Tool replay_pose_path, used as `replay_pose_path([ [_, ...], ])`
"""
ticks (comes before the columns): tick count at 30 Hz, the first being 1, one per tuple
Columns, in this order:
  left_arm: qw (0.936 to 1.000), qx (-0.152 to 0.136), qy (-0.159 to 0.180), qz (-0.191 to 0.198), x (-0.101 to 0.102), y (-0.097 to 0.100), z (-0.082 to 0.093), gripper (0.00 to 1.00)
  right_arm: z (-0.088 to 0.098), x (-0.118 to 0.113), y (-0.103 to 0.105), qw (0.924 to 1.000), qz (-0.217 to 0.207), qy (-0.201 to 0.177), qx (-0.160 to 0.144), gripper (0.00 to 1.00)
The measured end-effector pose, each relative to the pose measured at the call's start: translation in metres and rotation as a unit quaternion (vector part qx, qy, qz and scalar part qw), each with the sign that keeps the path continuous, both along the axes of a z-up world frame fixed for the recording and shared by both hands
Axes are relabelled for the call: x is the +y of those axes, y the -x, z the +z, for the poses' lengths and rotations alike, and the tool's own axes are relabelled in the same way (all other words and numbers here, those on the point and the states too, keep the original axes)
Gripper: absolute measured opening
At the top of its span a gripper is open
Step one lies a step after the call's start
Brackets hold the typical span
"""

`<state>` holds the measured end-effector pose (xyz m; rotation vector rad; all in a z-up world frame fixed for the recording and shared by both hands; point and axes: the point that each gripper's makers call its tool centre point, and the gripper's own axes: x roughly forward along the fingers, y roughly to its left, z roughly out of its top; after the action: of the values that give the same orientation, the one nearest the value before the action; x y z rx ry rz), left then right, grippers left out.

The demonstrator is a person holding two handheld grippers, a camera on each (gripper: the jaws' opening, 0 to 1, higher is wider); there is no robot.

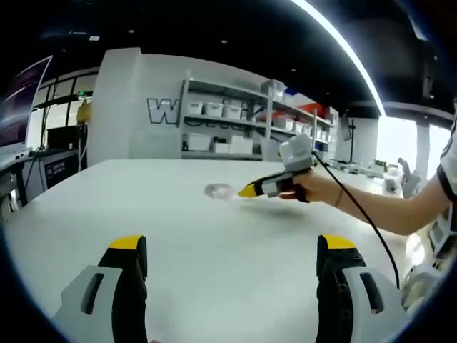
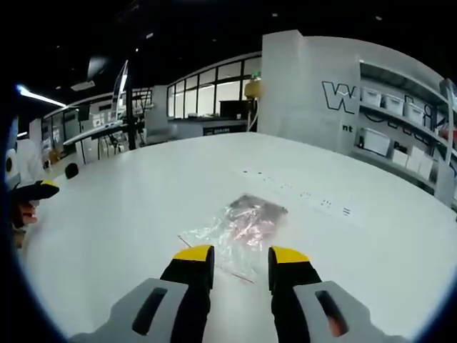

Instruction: Open the resealable bag by pulling the two sides of the seal apart until the entire bag opening is separated and visibly accessible.

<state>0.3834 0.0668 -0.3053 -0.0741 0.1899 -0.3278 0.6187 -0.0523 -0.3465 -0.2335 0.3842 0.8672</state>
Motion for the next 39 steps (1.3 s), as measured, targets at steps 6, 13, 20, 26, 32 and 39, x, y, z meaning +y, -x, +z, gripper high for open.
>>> replay_pose_path([
  [6, 1.0000, 0.002, 0.000, 0.000, 0.001, 0.000, -0.002, 0.99, -0.003, 0.001, -0.002, 1.0000, 0.000, 0.008, -0.002, 0.27],
  [13, 1.0000, 0.008, -0.003, 0.000, 0.003, -0.001, -0.006, 0.98, -0.006, 0.000, -0.007, 0.9999, -0.009, 0.006, 0.002, 0.23],
  [20, 1.0000, 0.008, -0.001, 0.001, 0.003, 0.000, -0.007, 0.98, -0.009, 0.000, -0.010, 0.9998, -0.015, 0.010, 0.002, 0.23],
  [26, 1.0000, 0.007, -0.001, 0.000, 0.003, 0.000, -0.006, 0.98, -0.013, -0.001, -0.012, 0.9996, -0.020, 0.018, 0.004, 0.21],
  [32, 1.0000, 0.006, 0.001, 0.002, 0.005, 0.000, -0.006, 0.98, -0.015, -0.001, -0.015, 0.9996, -0.024, 0.016, 0.004, 0.16],
  [39, 1.0000, 0.008, 0.002, 0.003, 0.006, 0.001, -0.007, 0.97, -0.017, -0.001, -0.016, 0.9995, -0.027, 0.016, 0.006, 0.12],
])
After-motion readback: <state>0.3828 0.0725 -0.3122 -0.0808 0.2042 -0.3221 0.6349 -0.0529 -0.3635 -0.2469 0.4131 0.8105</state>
